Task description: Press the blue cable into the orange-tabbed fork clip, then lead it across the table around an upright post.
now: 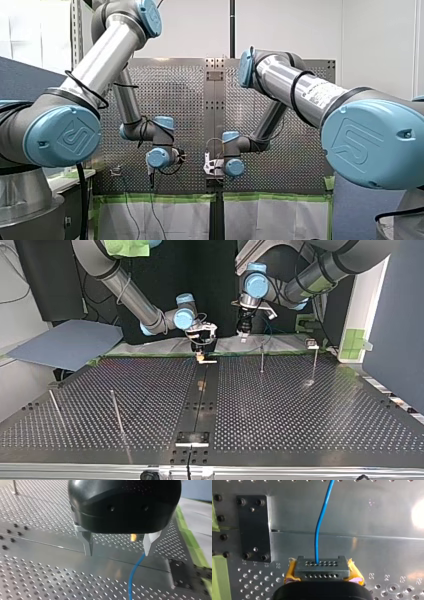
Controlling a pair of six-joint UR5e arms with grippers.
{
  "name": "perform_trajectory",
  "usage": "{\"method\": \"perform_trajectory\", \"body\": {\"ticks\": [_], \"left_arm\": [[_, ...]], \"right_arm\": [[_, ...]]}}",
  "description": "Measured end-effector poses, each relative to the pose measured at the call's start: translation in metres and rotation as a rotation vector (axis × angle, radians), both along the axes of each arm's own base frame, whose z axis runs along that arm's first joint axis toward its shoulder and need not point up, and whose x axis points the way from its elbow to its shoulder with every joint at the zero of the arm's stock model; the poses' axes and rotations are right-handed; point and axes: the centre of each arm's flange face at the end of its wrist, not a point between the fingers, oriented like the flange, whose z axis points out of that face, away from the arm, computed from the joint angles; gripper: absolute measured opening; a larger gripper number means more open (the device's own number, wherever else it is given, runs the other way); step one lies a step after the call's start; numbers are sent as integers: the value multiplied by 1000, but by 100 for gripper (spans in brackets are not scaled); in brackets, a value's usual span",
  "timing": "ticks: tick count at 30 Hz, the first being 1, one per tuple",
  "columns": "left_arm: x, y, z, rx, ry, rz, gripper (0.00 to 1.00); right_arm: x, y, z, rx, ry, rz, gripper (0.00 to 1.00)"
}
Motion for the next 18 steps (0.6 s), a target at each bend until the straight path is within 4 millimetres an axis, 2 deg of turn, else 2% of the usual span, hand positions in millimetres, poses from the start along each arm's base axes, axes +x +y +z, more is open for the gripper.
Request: {"method": "perform_trajectory", "body": {"ticks": [8,18], "left_arm": [[10,3,-24,18,23,9,100],[37,0,-17,14,2,35,100]], "right_arm": [[0,1,0,2,4,1,0],[0,1,0,2,7,1,0]]}}
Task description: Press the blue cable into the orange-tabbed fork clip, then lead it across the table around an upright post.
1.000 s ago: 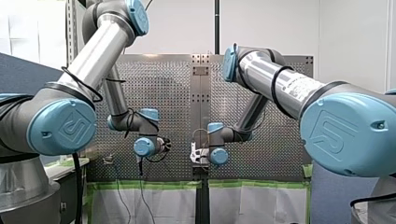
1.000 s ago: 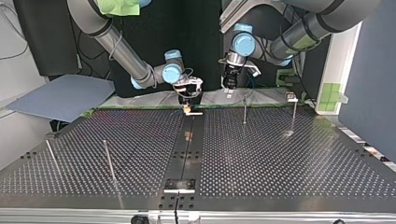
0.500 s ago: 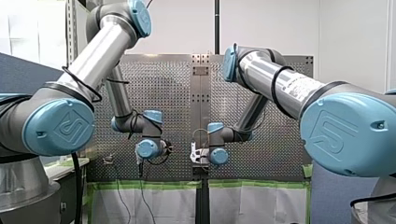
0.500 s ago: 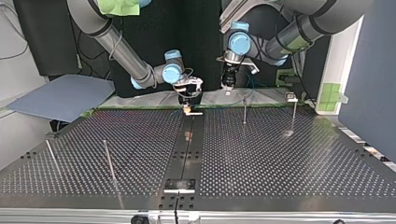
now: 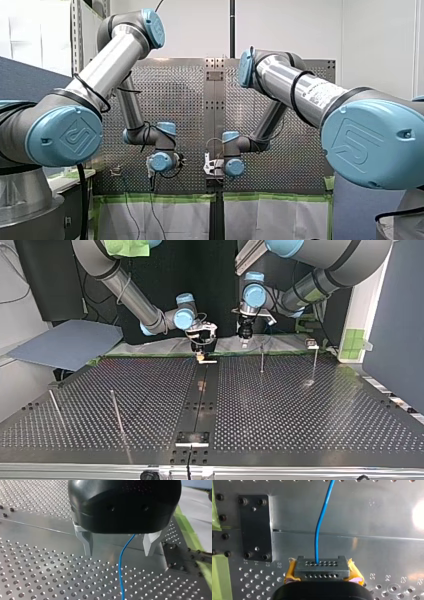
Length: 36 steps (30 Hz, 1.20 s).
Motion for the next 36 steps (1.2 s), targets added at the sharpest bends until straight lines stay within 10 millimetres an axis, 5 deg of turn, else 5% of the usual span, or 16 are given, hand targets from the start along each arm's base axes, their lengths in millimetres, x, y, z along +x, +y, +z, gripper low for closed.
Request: {"method": "perform_trajectory", "body": {"ticks": [20,36], "left_arm": [[28,15,6,18,-23,36,100],[55,21,-41,53,69,58,100]], "right_arm": [[0,0,0,0,2,0,0],[-1,0,0,-1,10,0,0]]}}
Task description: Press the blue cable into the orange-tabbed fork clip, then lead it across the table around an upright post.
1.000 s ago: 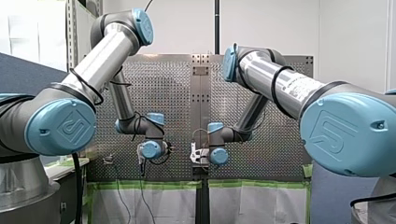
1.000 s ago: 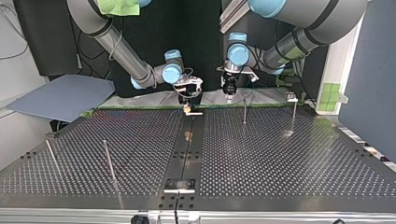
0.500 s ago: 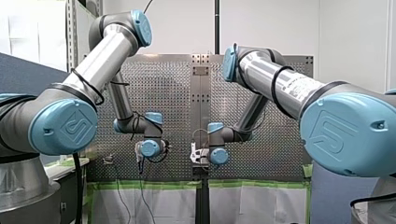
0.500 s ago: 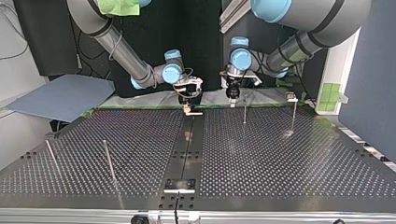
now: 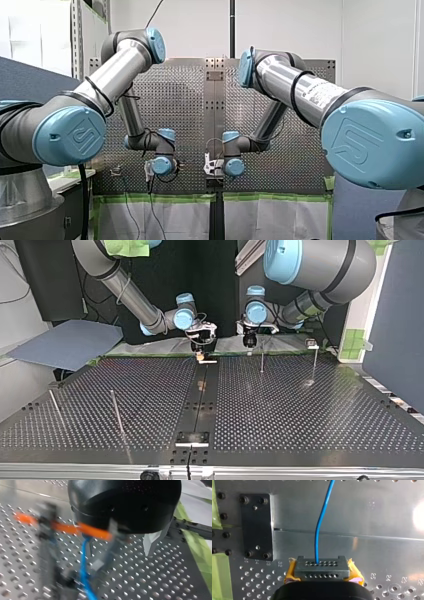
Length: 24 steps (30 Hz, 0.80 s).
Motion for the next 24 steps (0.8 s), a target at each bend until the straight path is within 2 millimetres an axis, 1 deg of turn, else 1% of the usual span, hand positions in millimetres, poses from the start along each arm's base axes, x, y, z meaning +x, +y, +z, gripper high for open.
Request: {"method": "perform_trajectory", "body": {"ticks": [5,8,15,19,24], "left_arm": [[8,3,-5,8,27,10,100],[8,4,-6,19,48,15,100],[2,-1,-4,64,71,8,100],[3,-4,5,71,57,10,100],[8,-8,24,55,25,19,100]], "right_arm": [[0,0,0,-1,2,0,0],[0,0,0,-1,3,0,0],[-1,-1,0,-1,5,-1,0],[-1,-1,0,-2,6,-1,0],[-1,-1,0,-3,5,-1,0]]}}
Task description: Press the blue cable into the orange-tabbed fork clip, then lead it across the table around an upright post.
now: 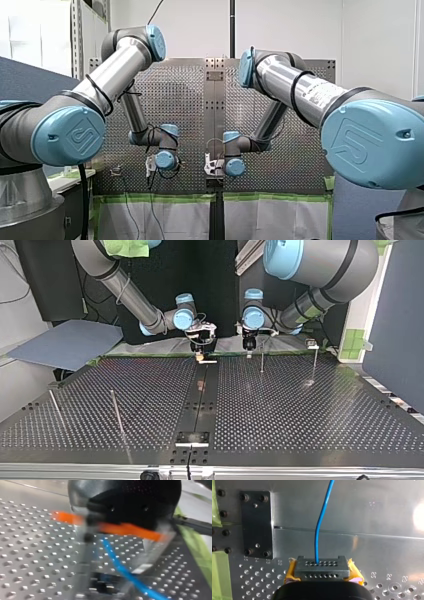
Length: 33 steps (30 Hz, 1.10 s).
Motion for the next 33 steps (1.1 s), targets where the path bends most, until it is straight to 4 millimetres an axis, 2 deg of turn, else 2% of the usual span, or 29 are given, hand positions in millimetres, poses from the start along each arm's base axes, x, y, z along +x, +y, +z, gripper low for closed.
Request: {"method": "perform_trajectory", "body": {"ticks": [11,21,22,23,25,26,28,29,30,31,32,33], "left_arm": [[5,-1,8,-42,-55,43,100],[3,1,7,0,-47,61,100],[2,0,7,3,-46,57,90],[2,-1,7,5,-45,50,90],[1,-4,7,7,-42,31,78],[0,-6,7,9,-41,21,78],[0,-8,7,12,-39,6,56],[-1,-9,7,14,-38,1,56],[-1,-9,7,15,-37,1,46],[-1,-9,7,17,-37,2,29],[-1,-9,7,18,-37,8,29],[-1,-8,7,19,-37,13,16]], "right_arm": [[0,0,0,1,1,0,0],[0,0,0,0,0,0,0],[0,0,0,0,0,0,0],[0,0,0,1,1,0,0],[0,0,0,1,1,0,0],[0,0,0,1,1,0,0],[0,0,0,1,1,0,0],[0,0,0,1,1,0,0],[0,0,0,1,1,0,0],[0,0,0,1,1,0,0],[0,0,0,1,1,0,0],[0,0,0,1,1,0,0]]}}
